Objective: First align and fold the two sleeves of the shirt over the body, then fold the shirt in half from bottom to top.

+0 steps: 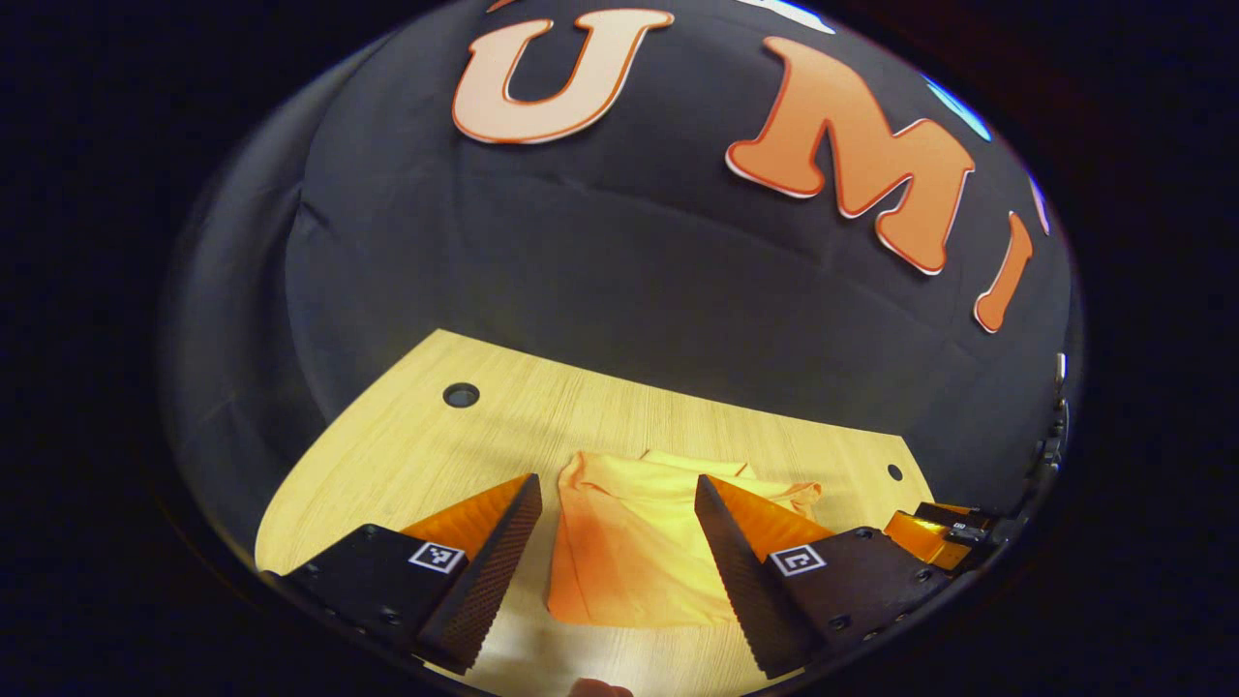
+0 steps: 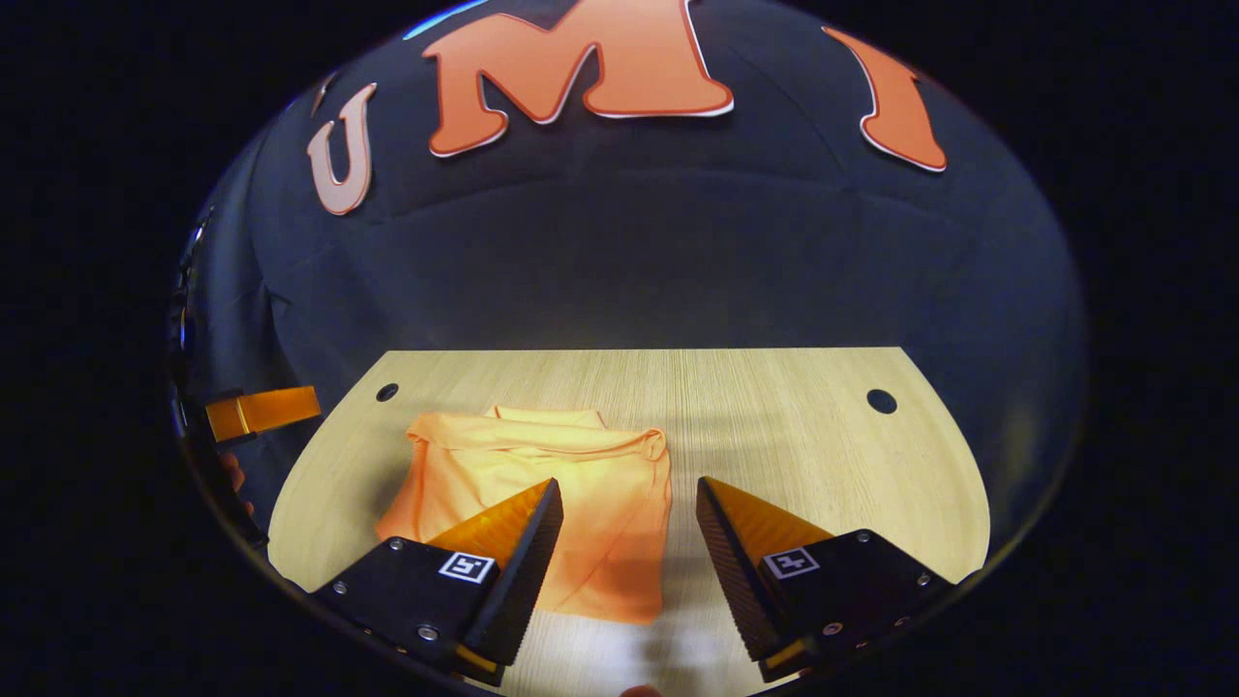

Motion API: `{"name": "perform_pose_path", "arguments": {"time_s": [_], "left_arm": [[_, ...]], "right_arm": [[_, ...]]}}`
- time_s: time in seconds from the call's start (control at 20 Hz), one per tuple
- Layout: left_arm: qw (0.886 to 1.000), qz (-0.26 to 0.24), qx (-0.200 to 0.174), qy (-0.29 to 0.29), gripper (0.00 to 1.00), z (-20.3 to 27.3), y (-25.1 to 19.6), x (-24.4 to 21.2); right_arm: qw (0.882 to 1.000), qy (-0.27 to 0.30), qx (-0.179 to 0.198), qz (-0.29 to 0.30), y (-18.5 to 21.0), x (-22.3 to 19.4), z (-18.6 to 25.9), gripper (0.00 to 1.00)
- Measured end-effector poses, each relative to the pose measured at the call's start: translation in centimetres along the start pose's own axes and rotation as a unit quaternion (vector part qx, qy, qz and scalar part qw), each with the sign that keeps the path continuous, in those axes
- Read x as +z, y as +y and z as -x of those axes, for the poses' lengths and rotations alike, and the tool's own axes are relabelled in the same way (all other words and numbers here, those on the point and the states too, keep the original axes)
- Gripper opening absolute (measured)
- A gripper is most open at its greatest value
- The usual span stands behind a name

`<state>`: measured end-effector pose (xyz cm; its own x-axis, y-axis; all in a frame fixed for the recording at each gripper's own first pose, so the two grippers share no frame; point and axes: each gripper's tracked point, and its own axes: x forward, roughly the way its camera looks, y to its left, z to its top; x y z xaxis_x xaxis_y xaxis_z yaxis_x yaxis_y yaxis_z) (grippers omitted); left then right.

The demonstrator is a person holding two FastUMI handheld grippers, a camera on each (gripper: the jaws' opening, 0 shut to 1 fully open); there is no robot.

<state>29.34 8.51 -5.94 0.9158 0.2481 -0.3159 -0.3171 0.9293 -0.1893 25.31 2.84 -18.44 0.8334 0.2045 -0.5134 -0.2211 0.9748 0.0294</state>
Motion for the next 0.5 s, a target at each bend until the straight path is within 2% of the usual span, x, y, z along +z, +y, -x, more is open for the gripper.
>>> {"name": "perform_pose_path", "arguments": {"time_s": [0.2,0.5], "left_arm": [[0.999,-0.007,-0.006,-0.049,0.98,5.2,-0.9,1.1],[0.994,-0.029,-0.021,-0.105,0.98,12.1,-3.1,1.4]], "right_arm": [[0.999,-0.042,-0.012,0.021,-0.5,0.7,4.1,0.86],[0.995,-0.095,0.001,0.014,0.6,0.8,10.6,0.86]]}}
